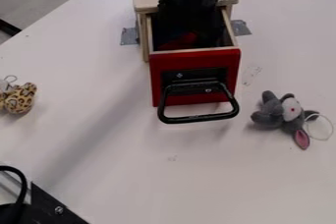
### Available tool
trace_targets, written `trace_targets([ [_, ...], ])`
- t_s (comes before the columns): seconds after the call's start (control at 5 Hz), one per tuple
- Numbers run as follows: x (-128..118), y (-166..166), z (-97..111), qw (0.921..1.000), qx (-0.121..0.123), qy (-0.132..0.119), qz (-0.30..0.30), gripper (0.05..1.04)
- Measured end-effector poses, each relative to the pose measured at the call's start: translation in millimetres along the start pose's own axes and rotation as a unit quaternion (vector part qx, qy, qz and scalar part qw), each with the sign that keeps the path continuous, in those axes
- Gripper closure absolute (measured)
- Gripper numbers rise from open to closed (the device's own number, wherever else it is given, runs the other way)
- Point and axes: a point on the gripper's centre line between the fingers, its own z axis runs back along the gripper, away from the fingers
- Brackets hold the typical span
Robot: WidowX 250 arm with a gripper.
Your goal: Take the red object out of the drawer and put it on the right side of the table.
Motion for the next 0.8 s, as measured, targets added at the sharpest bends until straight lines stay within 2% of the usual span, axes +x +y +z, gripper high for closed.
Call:
trace_targets([
  [0.2, -2.9, 0.1, -0.3, 1.0000, 0.000, 0.000, 0.001, 0.413],
  [0.4, -4.3, -1.3, 0.5, 1.0000, -0.005, -0.004, 0.003, 0.560],
  [0.8, -7.6, -2.4, 6.8, 0.9997, -0.024, -0.003, 0.005, 0.561],
])
